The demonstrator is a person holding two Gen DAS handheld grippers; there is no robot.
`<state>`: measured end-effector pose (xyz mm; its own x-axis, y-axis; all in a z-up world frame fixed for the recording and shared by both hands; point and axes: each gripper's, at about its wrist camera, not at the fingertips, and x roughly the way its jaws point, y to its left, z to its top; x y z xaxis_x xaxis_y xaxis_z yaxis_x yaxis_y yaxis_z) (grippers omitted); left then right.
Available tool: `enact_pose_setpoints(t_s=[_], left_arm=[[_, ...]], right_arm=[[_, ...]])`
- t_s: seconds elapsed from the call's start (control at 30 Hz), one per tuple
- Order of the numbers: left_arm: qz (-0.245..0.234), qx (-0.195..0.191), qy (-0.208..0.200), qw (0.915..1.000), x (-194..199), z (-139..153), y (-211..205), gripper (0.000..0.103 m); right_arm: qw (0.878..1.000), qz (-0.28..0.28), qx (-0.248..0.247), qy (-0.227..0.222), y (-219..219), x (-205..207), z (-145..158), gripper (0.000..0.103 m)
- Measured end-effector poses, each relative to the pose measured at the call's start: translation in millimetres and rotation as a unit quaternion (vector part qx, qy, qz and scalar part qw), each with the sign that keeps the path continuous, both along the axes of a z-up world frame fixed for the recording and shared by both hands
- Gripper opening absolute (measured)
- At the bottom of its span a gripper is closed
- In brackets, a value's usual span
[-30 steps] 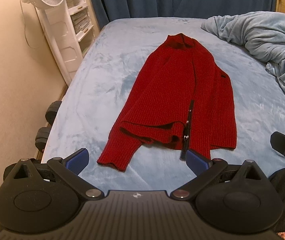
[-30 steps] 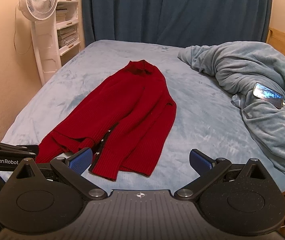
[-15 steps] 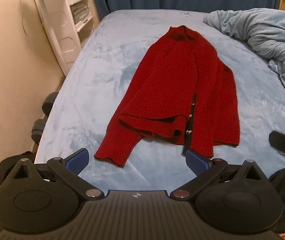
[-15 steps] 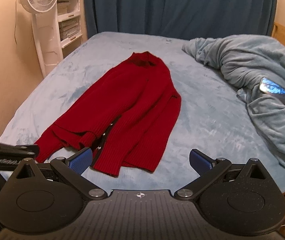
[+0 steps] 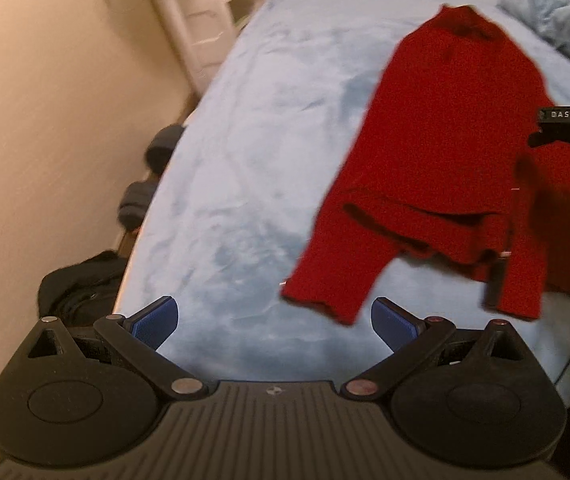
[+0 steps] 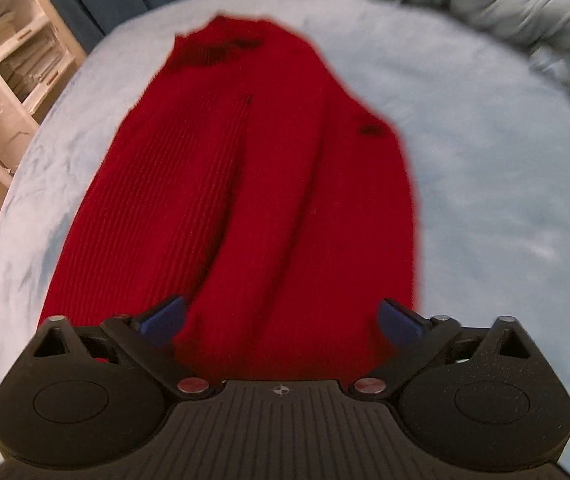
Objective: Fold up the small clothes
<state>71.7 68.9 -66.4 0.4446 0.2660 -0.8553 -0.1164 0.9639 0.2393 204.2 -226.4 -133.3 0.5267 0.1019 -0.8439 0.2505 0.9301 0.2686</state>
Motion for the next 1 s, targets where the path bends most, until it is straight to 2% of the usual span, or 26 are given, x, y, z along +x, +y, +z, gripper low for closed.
enact_pose_setpoints(t_s=[0.03,0.07,0.1,0.17,0.23,0.3,0.33,0.37,0.4,0.43,0.47,0.5,0.53,0.6,0.73,0.8,0.9,1.0], left_arm=[[0.006,0.002,0.005,1.0000,3.5,-1.7,3.2,0.103],[0.011,0.006,0.009,0.9999,7.0,-3.2,5.5,0.103],[0.012,0.010,0.010,0.9998,9.9,-4.5,6.8,0.103],[0.011,0.022,0.011,0.9996,16.3,-7.9,6.3,0.103],[0.011,0.031,0.014,0.9994,25.8,-11.8,3.7,0.103],[0.013,0.030,0.012,0.9994,33.7,-11.9,0.1,0.103],[0.013,0.028,0.009,0.9995,36.1,-11.5,-4.2,0.103],[0.011,0.028,0.006,0.9995,38.2,-10.4,-7.2,0.103],[0.008,0.029,0.004,0.9995,40.1,-10.0,-10.6,0.103],[0.006,0.031,0.003,0.9995,42.0,-10.1,-13.9,0.103],[0.005,0.031,0.002,0.9995,43.6,-10.8,-16.7,0.103],[0.004,0.032,0.002,0.9995,45.0,-11.7,-18.8,0.103],[0.004,0.032,0.002,0.9995,47.4,-13.2,-20.3,0.103],[0.007,0.035,0.002,0.9994,52.6,-17.5,-20.5,0.103],[0.014,0.041,0.009,0.9990,63.3,-24.5,-17.5,0.103],[0.015,0.042,0.007,0.9990,64.4,-24.2,-16.3,0.103],[0.019,0.038,0.007,0.9991,62.9,-24.0,-13.9,0.103],[0.027,0.031,0.012,0.9991,60.4,-25.8,-8.5,0.103]], right_arm=[[1.000,0.005,0.022,0.006,-1.1,7.9,-6.6,0.011],[0.999,0.024,0.045,0.015,-2.3,14.2,-9.3,0.012],[0.998,0.039,0.038,0.012,-1.1,14.9,-3.1,0.012],[0.995,0.098,-0.018,-0.007,-2.6,16.6,20.3,0.011],[0.991,0.114,-0.073,-0.022,-24.8,24.1,47.2,0.011],[0.984,0.079,-0.151,-0.053,-64.1,41.5,73.6,0.011],[0.974,0.046,-0.212,-0.069,-86.9,53.4,88.2,0.011],[0.958,0.004,-0.273,-0.090,-111.2,66.5,103.1,0.011],[0.942,-0.040,-0.312,-0.114,-132.9,75.1,116.2,0.015],[0.930,-0.084,-0.329,-0.139,-155.4,80.3,129.0,0.020],[0.926,-0.115,-0.324,-0.153,-172.9,82.5,137.2,0.038],[0.930,-0.139,-0.306,-0.152,-185.7,81.6,141.5,0.067],[0.938,-0.148,-0.282,-0.135,-192.1,75.9,140.7,0.075],[0.954,-0.130,-0.237,-0.131,-183.0,47.7,125.1,0.077],[0.982,-0.009,-0.161,-0.098,-130.1,-32.2,63.6,0.077],[0.984,0.047,-0.148,-0.086,-91.1,-76.7,33.3,0.077],[0.981,0.121,-0.132,-0.079,-30.4,-127.9,2.8,0.079],[0.978,0.162,-0.107,-0.071,12.6,-152.4,-12.6,0.088]])
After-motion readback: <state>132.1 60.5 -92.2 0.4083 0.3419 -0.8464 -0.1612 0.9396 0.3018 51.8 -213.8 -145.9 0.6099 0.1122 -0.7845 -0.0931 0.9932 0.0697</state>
